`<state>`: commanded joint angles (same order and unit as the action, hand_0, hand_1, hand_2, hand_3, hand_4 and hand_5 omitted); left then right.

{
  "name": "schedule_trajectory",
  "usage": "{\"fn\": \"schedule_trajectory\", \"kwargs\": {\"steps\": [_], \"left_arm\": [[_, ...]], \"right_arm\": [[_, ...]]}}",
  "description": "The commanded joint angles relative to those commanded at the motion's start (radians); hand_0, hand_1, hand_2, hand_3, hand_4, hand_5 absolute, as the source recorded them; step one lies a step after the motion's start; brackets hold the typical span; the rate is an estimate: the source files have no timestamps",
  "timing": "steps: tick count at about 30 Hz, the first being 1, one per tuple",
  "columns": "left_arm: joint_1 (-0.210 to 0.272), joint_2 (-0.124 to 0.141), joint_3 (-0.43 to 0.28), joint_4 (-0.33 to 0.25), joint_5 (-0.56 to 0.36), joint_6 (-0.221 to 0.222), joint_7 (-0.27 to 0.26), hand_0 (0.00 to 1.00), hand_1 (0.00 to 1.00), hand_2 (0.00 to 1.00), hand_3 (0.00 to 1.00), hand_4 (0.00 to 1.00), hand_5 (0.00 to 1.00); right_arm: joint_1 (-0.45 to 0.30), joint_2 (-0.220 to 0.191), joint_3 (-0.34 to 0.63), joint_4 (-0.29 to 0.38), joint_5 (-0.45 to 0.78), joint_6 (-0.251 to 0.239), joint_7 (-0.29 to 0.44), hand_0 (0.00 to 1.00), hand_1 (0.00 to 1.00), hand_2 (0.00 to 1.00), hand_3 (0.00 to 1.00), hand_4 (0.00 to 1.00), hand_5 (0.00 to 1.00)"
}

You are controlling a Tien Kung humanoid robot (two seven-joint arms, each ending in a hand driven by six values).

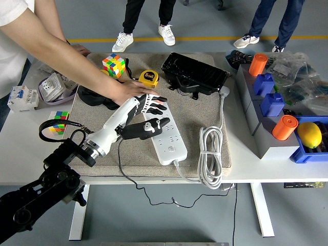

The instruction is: Put the plug near the board,insert it into the board,press the button,pull the plug out

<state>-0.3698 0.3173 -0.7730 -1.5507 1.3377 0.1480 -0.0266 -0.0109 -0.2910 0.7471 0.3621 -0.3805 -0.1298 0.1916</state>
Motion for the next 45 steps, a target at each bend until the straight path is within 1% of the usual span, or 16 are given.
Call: {"fn": "schedule_trajectory", "kwargs": {"steps": [3,5,6,8,11,12,16,18,21,32,36,45], "left_arm": [[-0.027,0.006,0.011,-0.038,0.13,-0.094,0.126,0.137,0.197,0.297,0.85,0.619,0.002],[-0.046,0.006,0.03,-0.045,0.215,-0.15,0.206,0.137,0.197,0.297,0.85,0.619,0.002],[-0.052,0.005,0.039,-0.044,0.252,-0.166,0.232,0.071,0.093,0.178,0.855,0.793,0.002],[-0.068,0.001,0.068,-0.029,0.31,-0.192,0.29,0.071,0.093,0.178,0.855,0.793,0.002],[-0.076,-0.007,0.1,-0.009,0.35,-0.225,0.346,0.071,0.093,0.178,0.855,0.793,0.002],[-0.076,-0.009,0.107,-0.005,0.355,-0.231,0.358,0.067,0.089,0.16,0.86,0.782,0.002],[-0.074,-0.013,0.121,-0.006,0.38,-0.272,0.405,0.067,0.089,0.16,0.86,0.782,0.002],[-0.076,-0.013,0.124,-0.006,0.382,-0.285,0.419,0.062,0.092,0.164,0.853,0.788,0.002],[-0.082,-0.014,0.136,0.0,0.386,-0.289,0.425,0.062,0.092,0.164,0.853,0.788,0.002],[-0.085,-0.038,0.163,0.033,0.395,-0.283,0.426,0.057,0.094,0.167,0.861,0.794,0.002],[-0.086,-0.043,0.164,0.045,0.4,-0.277,0.422,0.056,0.095,0.169,0.862,0.798,0.002],[-0.089,-0.051,0.163,0.069,0.41,-0.282,0.426,0.056,0.095,0.169,0.861,0.798,0.002]], "right_arm": [[-0.001,0.0,0.002,-0.001,0.001,0.0,0.0,0.605,0.591,0.545,0.544,0.795,0.258],[-0.001,-0.001,0.003,0.0,0.0,0.0,0.0,0.605,0.591,0.545,0.544,0.795,0.258],[-0.001,-0.001,0.004,-0.001,0.001,0.0,0.0,0.604,0.591,0.545,0.545,0.796,0.257],[0.0,-0.001,0.004,-0.001,0.003,0.001,0.0,0.604,0.591,0.545,0.545,0.796,0.257],[0.001,0.0,0.004,-0.001,0.004,0.002,0.001,0.604,0.591,0.545,0.545,0.796,0.257],[0.002,0.001,0.004,-0.001,0.004,0.002,0.001,0.605,0.591,0.545,0.545,0.797,0.257],[0.0,0.002,0.003,-0.001,0.004,0.003,0.002,0.605,0.591,0.545,0.545,0.797,0.257],[0.0,0.001,0.001,-0.002,0.004,0.003,0.002,0.605,0.591,0.545,0.545,0.798,0.256],[-0.001,0.001,0.002,-0.003,0.005,0.003,0.002,0.605,0.591,0.545,0.545,0.798,0.256],[0.0,0.004,0.004,-0.001,0.004,0.003,0.003,0.605,0.591,0.545,0.545,0.798,0.255],[0.0,0.003,0.004,0.0,0.003,0.003,0.003,0.605,0.591,0.545,0.545,0.799,0.256],[0.001,0.003,0.008,0.0,0.003,0.003,0.003,0.605,0.59,0.544,0.544,0.798,0.256]]}}
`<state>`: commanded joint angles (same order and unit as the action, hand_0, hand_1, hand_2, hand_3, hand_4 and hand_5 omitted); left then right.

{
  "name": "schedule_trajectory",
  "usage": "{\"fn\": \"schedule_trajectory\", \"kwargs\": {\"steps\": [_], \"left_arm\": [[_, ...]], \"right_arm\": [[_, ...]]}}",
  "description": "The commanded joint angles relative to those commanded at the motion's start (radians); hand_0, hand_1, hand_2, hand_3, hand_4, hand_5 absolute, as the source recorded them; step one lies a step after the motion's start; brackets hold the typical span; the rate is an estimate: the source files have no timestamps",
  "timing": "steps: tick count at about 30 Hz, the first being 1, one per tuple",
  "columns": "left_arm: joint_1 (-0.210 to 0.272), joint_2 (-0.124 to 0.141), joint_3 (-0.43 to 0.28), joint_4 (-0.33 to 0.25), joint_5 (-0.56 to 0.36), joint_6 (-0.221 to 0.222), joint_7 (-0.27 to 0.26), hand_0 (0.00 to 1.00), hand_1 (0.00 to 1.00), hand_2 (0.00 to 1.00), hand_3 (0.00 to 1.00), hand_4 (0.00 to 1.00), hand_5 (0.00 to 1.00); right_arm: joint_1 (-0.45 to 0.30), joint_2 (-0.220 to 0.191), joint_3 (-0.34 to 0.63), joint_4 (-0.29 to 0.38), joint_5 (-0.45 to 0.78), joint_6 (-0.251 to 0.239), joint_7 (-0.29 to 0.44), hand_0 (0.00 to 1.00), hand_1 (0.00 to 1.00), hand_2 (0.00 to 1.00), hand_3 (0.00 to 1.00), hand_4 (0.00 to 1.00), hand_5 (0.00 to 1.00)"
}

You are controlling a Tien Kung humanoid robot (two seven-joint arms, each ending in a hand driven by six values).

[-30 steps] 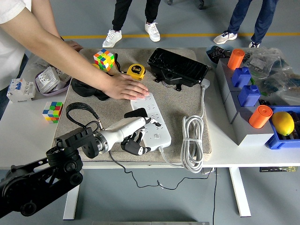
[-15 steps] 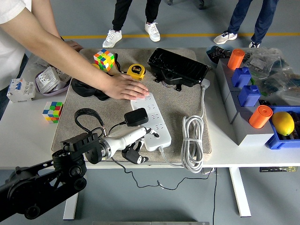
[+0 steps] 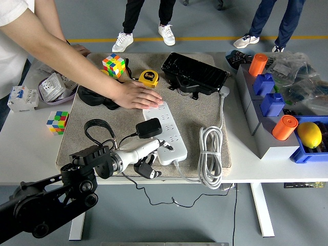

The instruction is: Put the plug near the board,insert it into the board,press the button,pull the plug out

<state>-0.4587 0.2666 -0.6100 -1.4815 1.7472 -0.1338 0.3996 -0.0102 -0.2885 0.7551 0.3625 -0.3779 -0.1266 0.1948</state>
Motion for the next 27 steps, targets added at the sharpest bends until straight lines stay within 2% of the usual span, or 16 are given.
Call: {"fn": "schedule_trajectory", "kwargs": {"steps": [11,18,27], "left_arm": [[-0.002,-0.006,0.007,0.005,0.007,-0.001,0.003,0.055,0.096,0.169,0.858,0.798,0.002],[-0.013,-0.01,0.026,-0.003,0.053,-0.003,0.014,0.055,0.095,0.168,0.856,0.798,0.002],[-0.017,-0.008,0.031,0.002,0.063,-0.015,0.03,0.055,0.094,0.167,0.848,0.798,0.002]], "right_arm": [[0.001,0.0,0.003,0.004,-0.007,-0.001,0.0,0.605,0.59,0.544,0.545,0.801,0.255],[0.002,0.0,0.01,0.006,-0.01,-0.001,0.0,0.605,0.59,0.544,0.545,0.801,0.254],[0.002,0.0,0.01,0.006,-0.01,-0.001,0.0,0.605,0.59,0.544,0.545,0.801,0.252]]}}
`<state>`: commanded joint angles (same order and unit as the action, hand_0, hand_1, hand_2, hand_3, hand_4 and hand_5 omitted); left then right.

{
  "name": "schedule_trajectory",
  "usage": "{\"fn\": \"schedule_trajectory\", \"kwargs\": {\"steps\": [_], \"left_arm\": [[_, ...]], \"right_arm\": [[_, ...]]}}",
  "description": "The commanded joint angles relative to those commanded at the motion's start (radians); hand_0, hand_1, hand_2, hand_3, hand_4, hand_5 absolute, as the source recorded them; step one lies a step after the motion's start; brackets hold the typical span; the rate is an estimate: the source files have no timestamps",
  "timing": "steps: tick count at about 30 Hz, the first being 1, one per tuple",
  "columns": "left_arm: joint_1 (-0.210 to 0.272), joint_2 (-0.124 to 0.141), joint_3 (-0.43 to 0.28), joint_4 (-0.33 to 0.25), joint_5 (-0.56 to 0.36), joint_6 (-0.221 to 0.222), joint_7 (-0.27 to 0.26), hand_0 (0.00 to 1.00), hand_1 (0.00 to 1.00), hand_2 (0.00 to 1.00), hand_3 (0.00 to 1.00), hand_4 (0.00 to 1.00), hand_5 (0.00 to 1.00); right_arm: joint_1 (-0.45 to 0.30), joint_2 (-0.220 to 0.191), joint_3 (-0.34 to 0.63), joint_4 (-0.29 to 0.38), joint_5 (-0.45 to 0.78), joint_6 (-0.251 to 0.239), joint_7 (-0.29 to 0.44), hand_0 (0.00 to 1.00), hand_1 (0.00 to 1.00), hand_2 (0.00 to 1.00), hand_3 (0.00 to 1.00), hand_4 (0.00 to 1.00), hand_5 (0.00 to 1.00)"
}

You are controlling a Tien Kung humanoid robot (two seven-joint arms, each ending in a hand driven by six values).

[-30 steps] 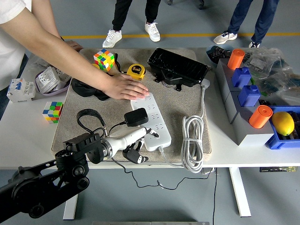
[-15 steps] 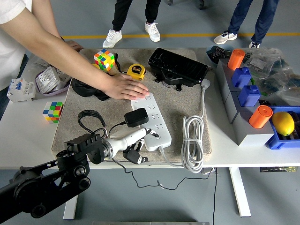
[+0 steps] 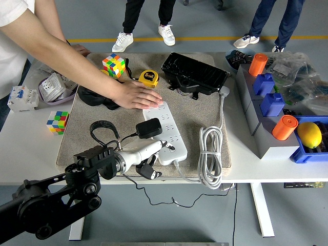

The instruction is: Put the plug near the board,insert it into the board,press the button,pull the plug out

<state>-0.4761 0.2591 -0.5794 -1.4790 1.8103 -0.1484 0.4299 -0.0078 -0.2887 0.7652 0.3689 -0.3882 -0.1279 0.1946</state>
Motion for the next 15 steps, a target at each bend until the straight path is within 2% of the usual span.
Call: {"fn": "schedule_trajectory", "kwargs": {"steps": [11,15], "left_arm": [[-0.003,0.004,0.003,0.001,0.0,-0.01,0.009,0.055,0.095,0.167,0.846,0.798,0.002],[0.003,0.007,-0.007,-0.007,-0.006,0.002,-0.014,0.055,0.095,0.167,0.842,0.798,0.002]], "right_arm": [[0.001,0.0,0.002,0.0,-0.001,0.0,0.0,0.605,0.59,0.544,0.545,0.801,0.25],[0.0,0.0,0.004,0.002,-0.002,0.0,0.001,0.605,0.59,0.544,0.544,0.8,0.249]]}}
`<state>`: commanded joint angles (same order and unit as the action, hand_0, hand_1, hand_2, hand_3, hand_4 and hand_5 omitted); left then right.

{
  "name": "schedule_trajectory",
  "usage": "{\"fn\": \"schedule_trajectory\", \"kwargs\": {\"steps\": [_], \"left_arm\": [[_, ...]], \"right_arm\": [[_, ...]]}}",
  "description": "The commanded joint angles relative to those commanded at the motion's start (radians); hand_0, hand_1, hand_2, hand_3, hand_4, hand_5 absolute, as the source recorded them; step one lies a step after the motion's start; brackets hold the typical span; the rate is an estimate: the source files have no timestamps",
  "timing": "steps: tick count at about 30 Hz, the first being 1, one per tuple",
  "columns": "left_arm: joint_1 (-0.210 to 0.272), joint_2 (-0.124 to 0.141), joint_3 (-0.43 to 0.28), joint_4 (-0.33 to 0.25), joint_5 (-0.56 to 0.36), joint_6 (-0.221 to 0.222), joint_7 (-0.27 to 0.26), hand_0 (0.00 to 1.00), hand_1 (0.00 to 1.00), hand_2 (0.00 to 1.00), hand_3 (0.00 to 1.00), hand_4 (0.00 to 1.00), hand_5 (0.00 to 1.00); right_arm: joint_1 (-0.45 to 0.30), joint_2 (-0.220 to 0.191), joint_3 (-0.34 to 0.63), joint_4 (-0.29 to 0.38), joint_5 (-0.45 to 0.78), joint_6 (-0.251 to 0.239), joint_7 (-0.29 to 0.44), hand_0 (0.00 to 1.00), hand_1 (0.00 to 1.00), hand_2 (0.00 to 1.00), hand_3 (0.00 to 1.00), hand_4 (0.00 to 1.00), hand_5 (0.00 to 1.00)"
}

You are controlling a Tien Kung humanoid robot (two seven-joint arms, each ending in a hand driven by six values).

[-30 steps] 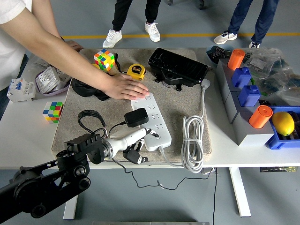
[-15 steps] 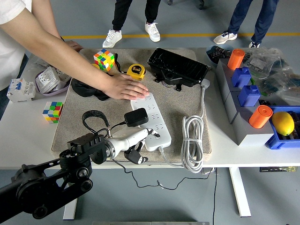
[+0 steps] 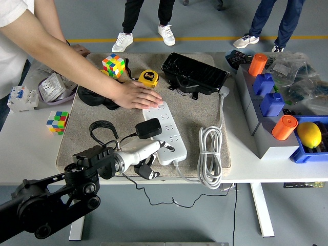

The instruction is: Put the plug near the board,insert it into the board,press the button,pull the plug out

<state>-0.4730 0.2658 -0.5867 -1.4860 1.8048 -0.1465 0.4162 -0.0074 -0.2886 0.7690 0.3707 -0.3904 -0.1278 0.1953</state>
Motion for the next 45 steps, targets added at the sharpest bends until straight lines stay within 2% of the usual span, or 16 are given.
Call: {"fn": "schedule_trajectory", "kwargs": {"steps": [8,9,10,14,15,19,20,21,26,27,32,33,37,39,44,45], "left_arm": [[0.018,0.009,-0.051,-0.026,-0.014,0.088,-0.122,0.057,0.098,0.172,0.834,0.795,0.002],[0.021,0.01,-0.059,-0.025,-0.026,0.104,-0.145,0.1,0.098,0.225,0.743,0.79,0.14],[0.023,0.011,-0.062,-0.023,-0.039,0.113,-0.16,0.1,0.098,0.225,0.743,0.79,0.14],[0.039,0.012,-0.075,0.001,-0.14,0.208,-0.272,0.1,0.098,0.225,0.743,0.79,0.14],[0.043,0.012,-0.077,0.006,-0.159,0.232,-0.297,0.196,0.255,0.423,0.634,0.85,0.299],[0.055,0.006,-0.087,0.031,-0.206,0.328,-0.385,0.196,0.255,0.423,0.634,0.85,0.299],[0.058,0.005,-0.088,0.037,-0.2,0.337,-0.389,0.196,0.255,0.423,0.634,0.85,0.299],[0.059,0.005,-0.089,0.042,-0.195,0.34,-0.391,0.427,0.579,0.585,0.616,0.894,0.404],[0.055,0.002,-0.089,0.071,-0.168,0.363,-0.405,0.427,0.579,0.585,0.616,0.894,0.404],[0.052,-0.002,-0.09,0.084,-0.146,0.372,-0.405,0.63,0.757,0.753,0.704,0.971,0.461],[0.039,-0.02,-0.098,0.131,-0.033,0.414,-0.4,0.63,0.757,0.753,0.704,0.971,0.461],[0.037,-0.022,-0.098,0.136,-0.019,0.421,-0.398,0.702,0.784,0.787,0.758,0.998,0.474],[0.021,-0.037,-0.095,0.169,0.055,0.444,-0.362,0.702,0.784,0.787,0.758,0.998,0.474],[0.013,-0.047,-0.096,0.187,0.091,0.439,-0.331,0.64,0.732,0.761,0.778,0.998,0.464],[-0.009,-0.072,-0.09,0.242,0.169,0.401,-0.234,0.64,0.732,0.761,0.778,0.998,0.464],[-0.012,-0.077,-0.089,0.253,0.175,0.394,-0.221,0.583,0.676,0.728,0.775,0.998,0.476]], "right_arm": [[0.001,-0.001,-0.008,0.0,0.001,0.0,0.0,0.605,0.59,0.544,0.545,0.801,0.248],[0.002,-0.001,-0.009,0.0,0.001,0.0,0.0,0.606,0.59,0.544,0.545,0.801,0.248],[0.003,-0.002,-0.009,0.001,0.001,0.0,0.0,0.606,0.59,0.544,0.545,0.801,0.248],[0.005,-0.002,-0.011,0.001,0.001,0.0,0.0,0.606,0.59,0.544,0.545,0.801,0.248],[0.005,-0.003,-0.011,0.0,0.001,0.0,0.0,0.606,0.59,0.544,0.545,0.802,0.248],[0.005,-0.004,-0.015,0.0,0.001,-0.001,0.0,0.606,0.59,0.544,0.545,0.802,0.248],[0.005,-0.004,-0.016,0.0,0.002,-0.001,0.0,0.606,0.59,0.544,0.545,0.802,0.248],[0.005,-0.005,-0.016,0.001,0.002,-0.001,0.0,0.603,0.59,0.544,0.545,0.802,0.247],[0.004,-0.006,-0.02,0.001,0.003,-0.001,0.0,0.603,0.59,0.544,0.545,0.802,0.247],[0.003,-0.007,-0.022,0.001,0.003,-0.001,0.0,0.605,0.59,0.544,0.545,0.801,0.246],[0.004,-0.007,-0.019,0.003,0.001,0.0,0.0,0.605,0.59,0.544,0.545,0.801,0.246],[0.004,-0.007,-0.019,0.003,0.001,0.0,0.0,0.599,0.589,0.544,0.545,0.802,0.246],[0.002,-0.007,-0.018,0.003,0.002,-0.001,0.0,0.599,0.589,0.544,0.545,0.802,0.246],[0.002,-0.007,-0.017,0.002,0.002,-0.001,0.0,0.596,0.589,0.544,0.545,0.801,0.244],[0.001,-0.005,-0.014,0.004,0.001,-0.001,-0.001,0.596,0.589,0.544,0.545,0.801,0.244],[0.0,-0.005,-0.011,0.006,-0.002,-0.001,-0.001,0.601,0.589,0.543,0.545,0.801,0.244]]}}
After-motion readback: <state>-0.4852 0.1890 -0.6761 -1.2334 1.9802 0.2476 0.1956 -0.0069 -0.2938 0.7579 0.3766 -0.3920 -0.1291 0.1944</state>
